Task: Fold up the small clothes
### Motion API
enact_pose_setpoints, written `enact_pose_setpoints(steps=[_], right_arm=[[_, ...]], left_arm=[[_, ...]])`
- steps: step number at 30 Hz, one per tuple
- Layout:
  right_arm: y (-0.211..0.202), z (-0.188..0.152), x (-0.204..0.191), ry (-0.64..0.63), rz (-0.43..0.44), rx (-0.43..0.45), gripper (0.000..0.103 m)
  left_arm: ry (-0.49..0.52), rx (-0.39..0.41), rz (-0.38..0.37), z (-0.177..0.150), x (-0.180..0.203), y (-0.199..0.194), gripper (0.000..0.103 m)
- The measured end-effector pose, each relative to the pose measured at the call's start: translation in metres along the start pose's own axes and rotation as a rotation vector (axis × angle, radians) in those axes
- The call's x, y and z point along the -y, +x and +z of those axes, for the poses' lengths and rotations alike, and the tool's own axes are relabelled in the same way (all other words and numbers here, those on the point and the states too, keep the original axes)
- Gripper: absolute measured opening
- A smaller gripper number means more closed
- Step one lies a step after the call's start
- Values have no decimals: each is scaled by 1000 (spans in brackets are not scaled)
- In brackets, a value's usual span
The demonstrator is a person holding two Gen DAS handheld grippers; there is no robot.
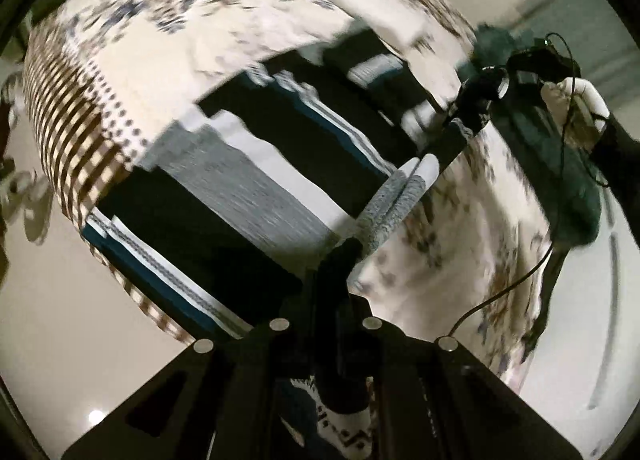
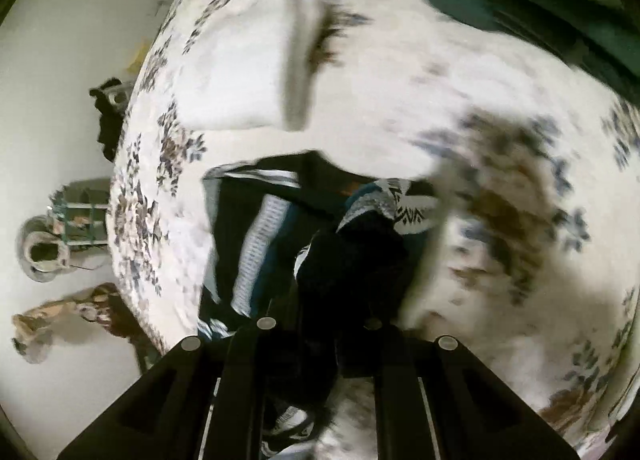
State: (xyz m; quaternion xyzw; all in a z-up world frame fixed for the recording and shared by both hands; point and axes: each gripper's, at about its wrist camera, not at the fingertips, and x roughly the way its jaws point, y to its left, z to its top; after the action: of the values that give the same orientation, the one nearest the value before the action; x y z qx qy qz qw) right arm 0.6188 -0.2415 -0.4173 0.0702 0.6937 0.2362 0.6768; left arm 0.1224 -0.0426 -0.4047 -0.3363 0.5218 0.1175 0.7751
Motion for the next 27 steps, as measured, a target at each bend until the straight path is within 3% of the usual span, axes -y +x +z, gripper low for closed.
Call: enact_pose_setpoints(steps=[7,12,15,16,17,18,19,20,24,27], right_arm=[[98,35,-142,-77,-161,-18,11],[174,54,-198,-138,-291,-59,11],[200,59,-198,-96,-300,-86,18],[204,60,-195,-73,-272,-92,27],[206,58,-193,-53,-242,-102,42],[204,56,-189,-33,-205,-112,48],[200,51,-186,-21,-168,-116,59],[195,47,-184,-15,-148,-113,63],[158,16,-156,20,-77,-100,66],[129,-3,-126,54,-65,-64,70]], left_arm=[[-75,12,-65,53,-98,-3,4],[-144,-13,-94,80,-165,21,5],[-213,-129,-73,83,-203,58,14],[-224,-145,-63,82,-211,64,19],[-247,-159,-59,79,-221,68,32],[-273,-166,-65,75,-231,69,46],[-304,-159,-91,71,-240,66,52],[-323,-149,-107,67,-245,61,59],[-325,-151,-90,66,-243,46,60],[-284,-135,-91,87,-225,37,60]])
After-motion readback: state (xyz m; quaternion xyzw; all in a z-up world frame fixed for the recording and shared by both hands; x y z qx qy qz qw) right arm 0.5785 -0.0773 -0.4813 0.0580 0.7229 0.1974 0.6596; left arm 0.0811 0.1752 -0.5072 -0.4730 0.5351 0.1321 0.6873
